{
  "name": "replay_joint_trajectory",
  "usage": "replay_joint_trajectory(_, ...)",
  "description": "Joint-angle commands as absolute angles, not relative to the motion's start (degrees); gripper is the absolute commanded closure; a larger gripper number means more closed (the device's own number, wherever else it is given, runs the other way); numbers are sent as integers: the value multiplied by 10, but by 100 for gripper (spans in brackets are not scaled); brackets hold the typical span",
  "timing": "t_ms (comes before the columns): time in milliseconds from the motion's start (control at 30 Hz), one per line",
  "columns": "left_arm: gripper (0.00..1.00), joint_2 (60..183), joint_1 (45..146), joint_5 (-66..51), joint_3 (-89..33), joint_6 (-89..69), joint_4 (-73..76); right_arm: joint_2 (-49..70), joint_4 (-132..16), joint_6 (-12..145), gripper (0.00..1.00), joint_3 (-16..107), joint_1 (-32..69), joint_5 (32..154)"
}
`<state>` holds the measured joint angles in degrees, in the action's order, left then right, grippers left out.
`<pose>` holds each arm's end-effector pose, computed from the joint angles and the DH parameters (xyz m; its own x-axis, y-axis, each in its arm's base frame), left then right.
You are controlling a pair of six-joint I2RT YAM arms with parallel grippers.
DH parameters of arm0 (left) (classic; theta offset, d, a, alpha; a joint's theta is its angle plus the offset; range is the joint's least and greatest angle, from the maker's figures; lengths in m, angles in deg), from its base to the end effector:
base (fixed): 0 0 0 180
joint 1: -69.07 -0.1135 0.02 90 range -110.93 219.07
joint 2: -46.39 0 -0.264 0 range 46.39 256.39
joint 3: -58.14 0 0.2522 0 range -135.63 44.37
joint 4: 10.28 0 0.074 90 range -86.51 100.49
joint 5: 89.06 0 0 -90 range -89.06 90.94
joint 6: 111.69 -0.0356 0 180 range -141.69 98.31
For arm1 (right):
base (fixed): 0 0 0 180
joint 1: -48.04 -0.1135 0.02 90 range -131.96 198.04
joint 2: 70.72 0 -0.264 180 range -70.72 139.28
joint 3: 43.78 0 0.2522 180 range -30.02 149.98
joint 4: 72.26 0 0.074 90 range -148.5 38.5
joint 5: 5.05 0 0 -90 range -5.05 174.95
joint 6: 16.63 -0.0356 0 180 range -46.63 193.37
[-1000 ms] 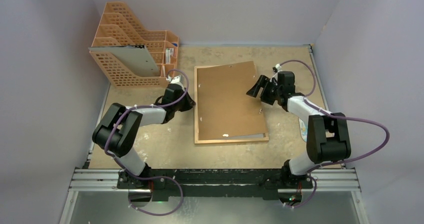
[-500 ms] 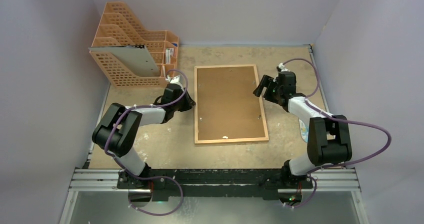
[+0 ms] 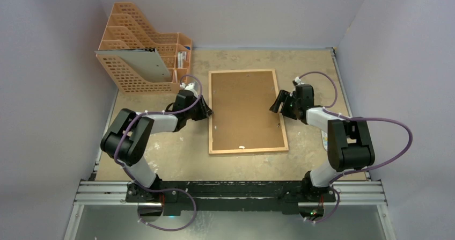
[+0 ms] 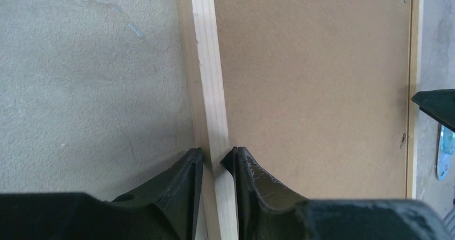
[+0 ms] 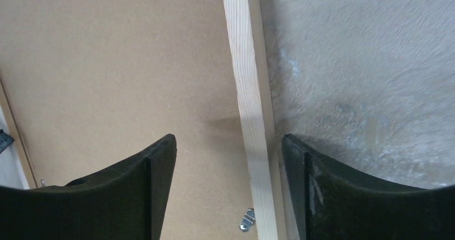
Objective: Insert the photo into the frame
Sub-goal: Move the photo frame to the center of the board.
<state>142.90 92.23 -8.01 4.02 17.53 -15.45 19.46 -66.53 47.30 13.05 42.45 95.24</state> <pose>0.2949 -0.1322 0.1397 -0.7485 -0.3592 -0.5574 0.0376 0.8163 -0.5764 0.3140 0.0371 0.1701 -0.6663 0.3692 -0.6478 0.0657 0.8945 0.4423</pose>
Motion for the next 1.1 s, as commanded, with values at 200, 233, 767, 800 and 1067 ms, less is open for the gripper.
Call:
replay_joint_trajectory(200, 90, 1415, 922, -138, 94, 182, -172, 168, -700, 436, 46, 73, 387, 1006)
replay_joint_trajectory(233, 92, 1409, 922, -137, 100, 181, -171, 161, -698, 431, 47, 66, 385, 1007)
replay_joint_trajectory(767, 68, 1292, 922, -126, 179, 185, -135, -2, -616, 414, 28, 99, 380, 917)
replay_joint_trajectory(800, 66, 1287, 922, -126, 180, 186, -130, -15, -626, 408, 29, 97, 378, 937)
replay_joint_trajectory(1067, 66, 1270, 922, -162, 201, 201, -122, -1, -786, 264, 49, 52, 237, 1003)
